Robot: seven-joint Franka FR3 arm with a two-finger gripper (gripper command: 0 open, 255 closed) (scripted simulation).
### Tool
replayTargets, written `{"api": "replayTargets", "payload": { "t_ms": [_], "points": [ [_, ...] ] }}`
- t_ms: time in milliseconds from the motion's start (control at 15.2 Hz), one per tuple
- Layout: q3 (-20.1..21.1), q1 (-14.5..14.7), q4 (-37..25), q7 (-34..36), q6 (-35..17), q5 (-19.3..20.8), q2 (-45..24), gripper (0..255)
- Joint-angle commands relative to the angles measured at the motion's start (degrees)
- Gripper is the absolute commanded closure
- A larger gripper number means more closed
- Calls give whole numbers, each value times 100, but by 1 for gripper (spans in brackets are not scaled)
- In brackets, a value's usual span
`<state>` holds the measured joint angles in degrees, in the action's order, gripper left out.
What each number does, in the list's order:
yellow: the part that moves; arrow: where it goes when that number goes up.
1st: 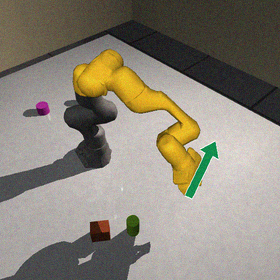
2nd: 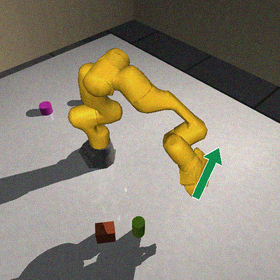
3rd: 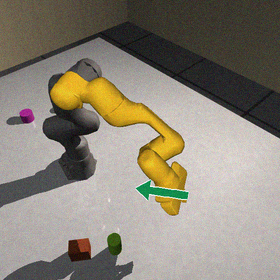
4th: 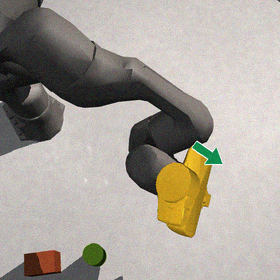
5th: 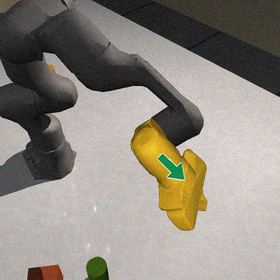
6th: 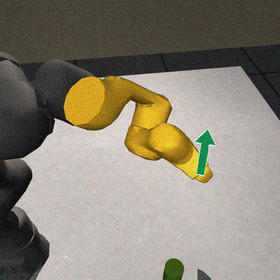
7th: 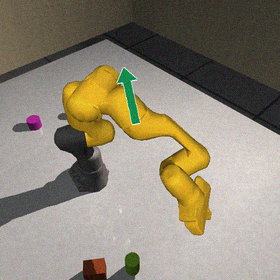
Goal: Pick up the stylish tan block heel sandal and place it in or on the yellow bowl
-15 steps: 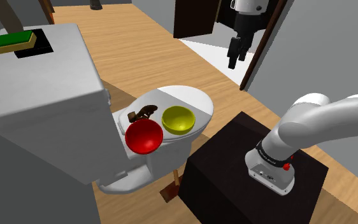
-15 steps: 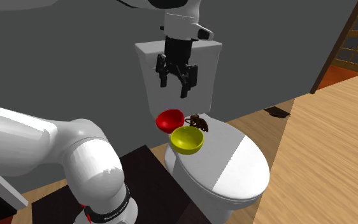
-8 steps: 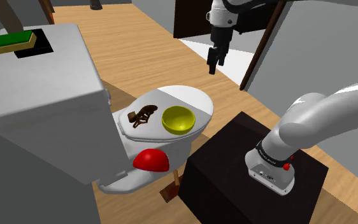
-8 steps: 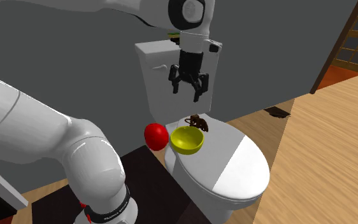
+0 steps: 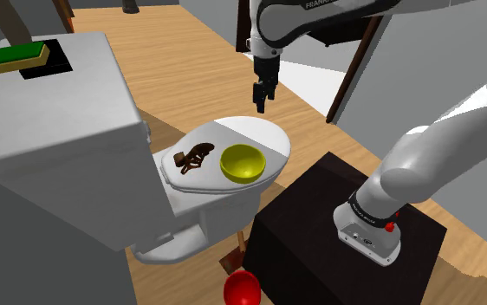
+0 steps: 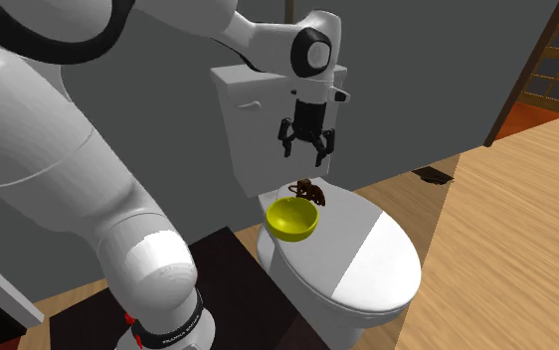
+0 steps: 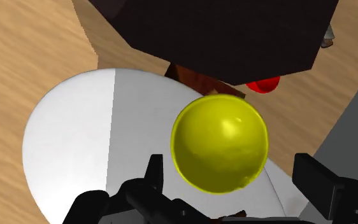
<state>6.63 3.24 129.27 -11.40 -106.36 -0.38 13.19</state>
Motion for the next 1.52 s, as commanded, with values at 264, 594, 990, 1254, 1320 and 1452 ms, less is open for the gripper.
{"api": "replayTargets", "payload": {
  "t_ms": [264,594,990,1254,1320,1452],
  "points": [
    [167,117,-722,-102,-544,291,-1345,0],
    [270,262,-1479,-136,-814,602,-2454,0],
    [323,515,-2607,-193,-919,1000,-3796,0],
    [322,732,-3514,-275,-858,1242,-4714,0],
    [319,792,-3765,-303,-826,1298,-4949,0],
    [310,916,-4302,-371,-740,1402,-5430,0]
  ]
}}
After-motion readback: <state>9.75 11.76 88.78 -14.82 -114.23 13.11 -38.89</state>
